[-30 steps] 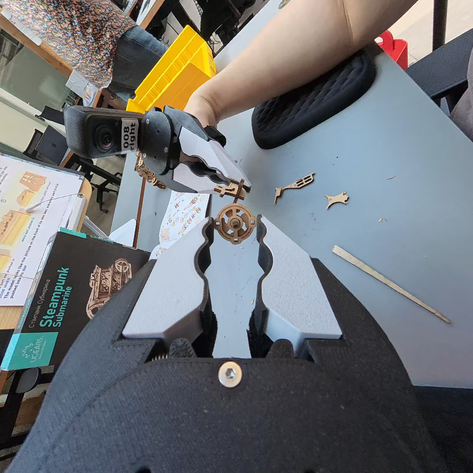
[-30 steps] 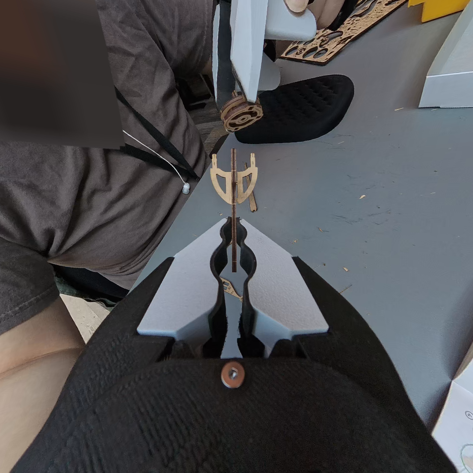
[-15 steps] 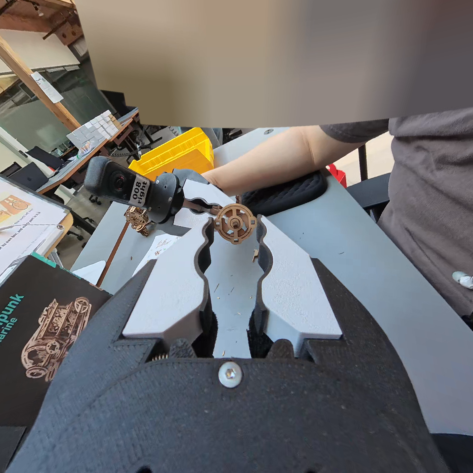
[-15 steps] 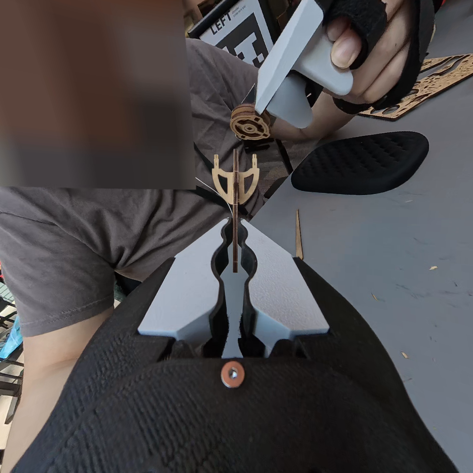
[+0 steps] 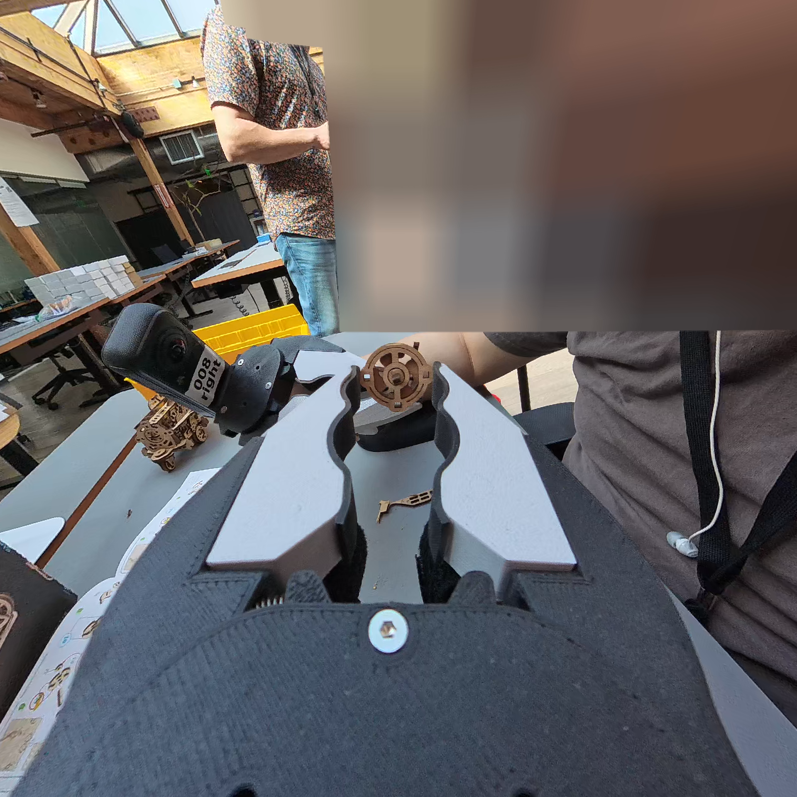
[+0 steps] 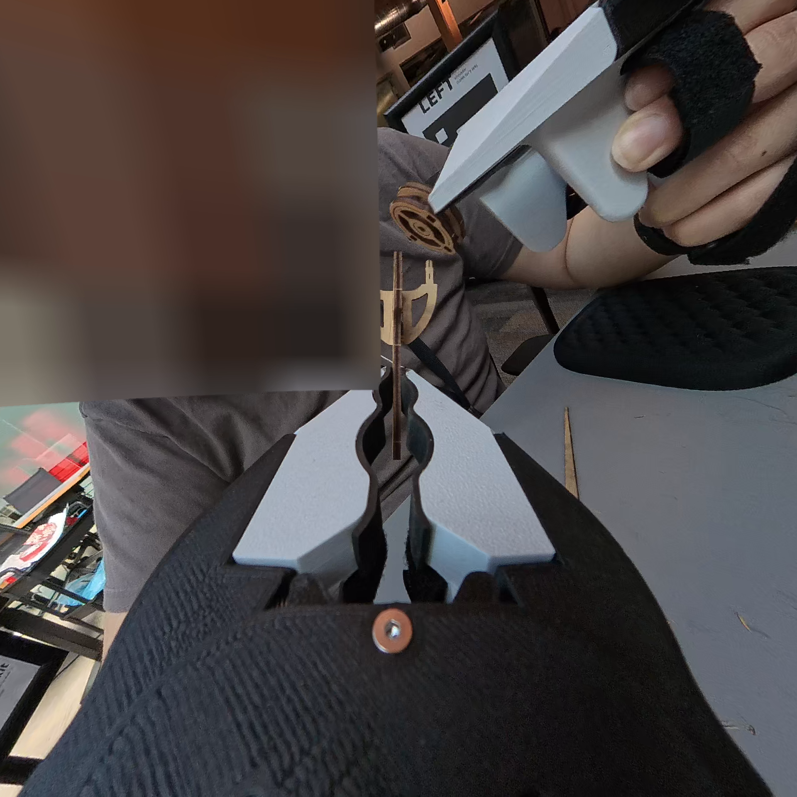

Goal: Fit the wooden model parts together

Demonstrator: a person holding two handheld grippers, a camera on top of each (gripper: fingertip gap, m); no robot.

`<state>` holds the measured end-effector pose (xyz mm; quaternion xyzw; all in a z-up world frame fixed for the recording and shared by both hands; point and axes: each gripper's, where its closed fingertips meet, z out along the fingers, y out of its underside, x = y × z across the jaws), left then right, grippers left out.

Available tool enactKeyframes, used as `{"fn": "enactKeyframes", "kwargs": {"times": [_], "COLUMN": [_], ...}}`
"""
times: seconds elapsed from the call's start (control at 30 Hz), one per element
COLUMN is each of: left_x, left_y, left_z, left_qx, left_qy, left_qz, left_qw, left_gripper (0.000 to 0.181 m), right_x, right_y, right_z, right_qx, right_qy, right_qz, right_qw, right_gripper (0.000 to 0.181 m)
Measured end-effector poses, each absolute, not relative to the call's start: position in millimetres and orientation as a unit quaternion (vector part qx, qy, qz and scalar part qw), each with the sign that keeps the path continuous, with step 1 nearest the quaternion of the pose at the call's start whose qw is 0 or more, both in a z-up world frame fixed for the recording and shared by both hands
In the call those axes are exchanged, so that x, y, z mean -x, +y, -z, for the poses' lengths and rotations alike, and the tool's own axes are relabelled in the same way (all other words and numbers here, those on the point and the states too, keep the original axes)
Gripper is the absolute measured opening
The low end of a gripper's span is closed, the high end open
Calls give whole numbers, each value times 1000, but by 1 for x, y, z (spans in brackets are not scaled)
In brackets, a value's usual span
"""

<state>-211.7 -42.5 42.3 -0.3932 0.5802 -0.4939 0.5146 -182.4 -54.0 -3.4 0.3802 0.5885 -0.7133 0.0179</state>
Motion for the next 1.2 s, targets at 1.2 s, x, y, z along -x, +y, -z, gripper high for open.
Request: {"fn": "enactKeyframes", "kwargs": {"times": [1.2], "left_x": [236], "left_y": [-9], "left_z": [-3], "left_qx": [459], "left_qy": [606], "left_qz": [331], "left_qw": [559], "left_gripper": [31], "right_x": [148], "right_y": [-4], "right_z": [70], "right_qx": [-522], "right_qy": [581], "right_qz": [623], "right_qw": [45], "right_gripper": [0]}}
